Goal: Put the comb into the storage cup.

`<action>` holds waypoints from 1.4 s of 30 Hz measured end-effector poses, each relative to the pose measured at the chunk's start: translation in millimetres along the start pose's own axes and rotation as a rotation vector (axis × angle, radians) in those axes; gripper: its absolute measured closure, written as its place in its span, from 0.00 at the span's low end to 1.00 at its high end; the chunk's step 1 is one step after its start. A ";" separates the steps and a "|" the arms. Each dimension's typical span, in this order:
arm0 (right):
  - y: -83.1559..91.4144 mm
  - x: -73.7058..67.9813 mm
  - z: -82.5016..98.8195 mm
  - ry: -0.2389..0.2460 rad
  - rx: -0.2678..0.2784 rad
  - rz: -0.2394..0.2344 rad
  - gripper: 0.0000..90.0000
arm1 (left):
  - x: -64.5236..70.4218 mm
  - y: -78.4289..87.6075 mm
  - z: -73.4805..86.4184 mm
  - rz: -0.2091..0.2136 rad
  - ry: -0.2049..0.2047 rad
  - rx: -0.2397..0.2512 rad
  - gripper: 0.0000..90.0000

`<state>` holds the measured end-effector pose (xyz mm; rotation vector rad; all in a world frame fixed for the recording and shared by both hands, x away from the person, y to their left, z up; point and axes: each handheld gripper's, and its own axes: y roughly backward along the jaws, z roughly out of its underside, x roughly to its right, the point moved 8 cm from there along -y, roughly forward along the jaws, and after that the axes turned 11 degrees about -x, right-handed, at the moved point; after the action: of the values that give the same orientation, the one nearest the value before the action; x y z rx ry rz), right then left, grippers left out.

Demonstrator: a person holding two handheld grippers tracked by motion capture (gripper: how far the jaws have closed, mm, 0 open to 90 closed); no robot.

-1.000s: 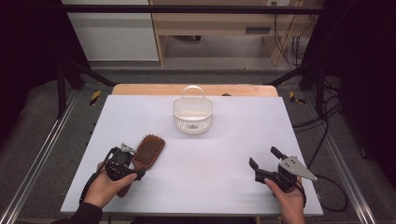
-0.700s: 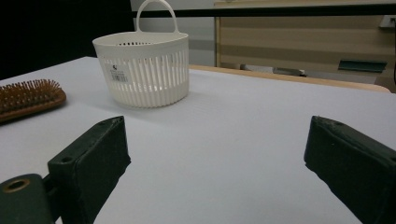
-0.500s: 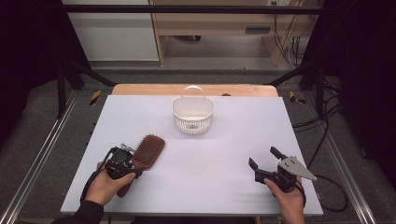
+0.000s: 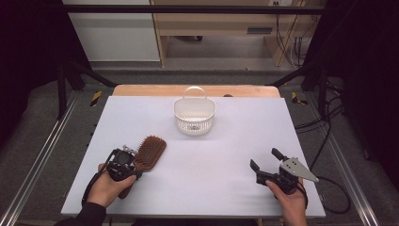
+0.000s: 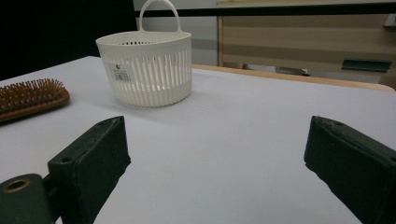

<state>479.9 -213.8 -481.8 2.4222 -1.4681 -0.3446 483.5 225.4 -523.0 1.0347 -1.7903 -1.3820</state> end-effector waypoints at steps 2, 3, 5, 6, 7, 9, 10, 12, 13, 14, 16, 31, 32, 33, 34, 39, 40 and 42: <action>-0.1 -0.1 0.1 0.000 0.000 -0.001 0.07 | 0.2 -0.9 0.3 -0.005 -0.002 0.001 0.66; -0.1 -0.2 0.1 0.001 -0.001 -0.001 0.07 | 0.2 -0.9 0.1 -0.012 -0.001 0.004 0.66; -0.6 -0.2 0.6 0.001 -0.004 -0.002 0.07 | 0.4 -1.3 0.5 -0.032 -0.017 0.006 0.69; -0.8 -0.4 0.8 0.001 -0.006 -0.003 0.07 | 0.9 -1.5 0.7 -0.033 -0.022 0.012 0.69; -0.8 -0.4 0.8 0.001 -0.006 -0.003 0.07 | 0.9 -1.5 0.7 -0.033 -0.022 0.012 0.70; -0.8 -1.0 0.9 0.004 -0.006 -0.004 0.07 | 1.4 -2.2 1.9 -0.039 -0.041 0.030 0.72; -0.8 -1.2 0.7 0.004 -0.005 -0.004 0.07 | 1.4 -2.2 1.9 -0.039 -0.041 0.030 0.74; -0.8 -1.3 0.4 0.003 -0.004 -0.005 0.07 | 1.8 -2.6 2.2 -0.040 -0.046 0.045 0.77; -0.7 -1.7 0.3 0.004 -0.004 -0.006 0.07 | 2.4 -2.8 2.1 -0.047 -0.066 0.044 0.80; -0.8 -2.0 0.4 0.004 -0.004 -0.007 0.07 | 2.4 -2.8 2.1 -0.047 -0.066 0.044 0.80; -1.2 -2.9 0.7 0.008 -0.008 -0.013 0.08 | 1.5 -2.8 0.9 -0.030 -0.069 0.026 0.80; -1.3 -4.7 0.4 0.011 -0.010 -0.022 0.08 | -0.1 3.1 3.2 -0.042 -0.126 0.073 0.81; -1.8 -4.5 0.5 0.012 -0.010 -0.020 0.08 | -0.1 3.1 3.2 -0.042 -0.126 0.073 0.81; -1.8 -4.5 0.5 0.012 -0.010 -0.020 0.08 | -0.6 5.1 3.4 -0.044 -0.133 0.091 0.81; -2.0 -5.1 0.4 0.008 -0.012 -0.019 0.08 | -1.5 9.5 3.9 -0.043 -0.140 0.125 0.81; -2.1 -7.2 0.2 0.012 -0.012 -0.025 0.07 | -1.8 18.3 1.0 -0.036 -0.148 0.234 0.81; -2.1 -7.7 0.5 0.015 -0.016 -0.025 0.07 | -1.8 18.3 1.0 -0.036 -0.148 0.234 0.81; -2.1 -9.2 0.4 0.003 -0.015 -0.039 0.07 | 0.3 20.1 -1.3 -0.018 -0.153 0.279 0.80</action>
<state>477.4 -204.8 -482.4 2.4412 -1.4140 -0.3590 480.5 227.3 -503.2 1.1137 -2.1375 -1.2759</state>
